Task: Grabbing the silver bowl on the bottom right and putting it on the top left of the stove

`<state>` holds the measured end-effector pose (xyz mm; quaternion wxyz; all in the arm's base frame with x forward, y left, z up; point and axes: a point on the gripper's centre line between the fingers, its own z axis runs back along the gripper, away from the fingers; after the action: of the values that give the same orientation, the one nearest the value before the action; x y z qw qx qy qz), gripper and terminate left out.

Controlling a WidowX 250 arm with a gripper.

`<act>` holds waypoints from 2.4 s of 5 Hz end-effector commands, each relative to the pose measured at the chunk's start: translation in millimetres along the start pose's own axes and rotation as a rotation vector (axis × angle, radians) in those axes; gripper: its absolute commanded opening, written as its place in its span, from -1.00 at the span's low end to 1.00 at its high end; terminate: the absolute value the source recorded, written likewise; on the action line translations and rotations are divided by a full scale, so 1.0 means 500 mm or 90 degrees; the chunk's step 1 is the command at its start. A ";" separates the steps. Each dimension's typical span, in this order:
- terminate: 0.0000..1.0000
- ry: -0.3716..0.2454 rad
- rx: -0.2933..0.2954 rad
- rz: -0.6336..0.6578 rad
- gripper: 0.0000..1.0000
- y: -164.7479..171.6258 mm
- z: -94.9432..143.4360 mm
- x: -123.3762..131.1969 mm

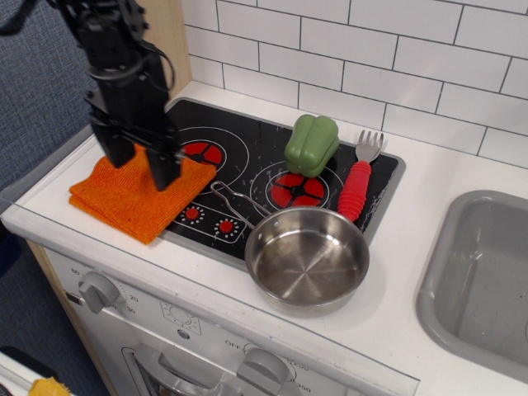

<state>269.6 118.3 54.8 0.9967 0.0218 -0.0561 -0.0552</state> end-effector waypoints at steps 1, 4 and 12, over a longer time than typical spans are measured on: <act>-1.00 -0.079 0.024 -0.098 1.00 -0.122 0.096 0.038; -1.00 -0.054 -0.023 -0.262 1.00 -0.425 0.030 0.002; -1.00 -0.139 0.034 -0.152 -1.00 -0.474 0.066 0.008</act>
<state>244.1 -115.3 63.6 0.9739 0.0590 -0.1323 -0.1749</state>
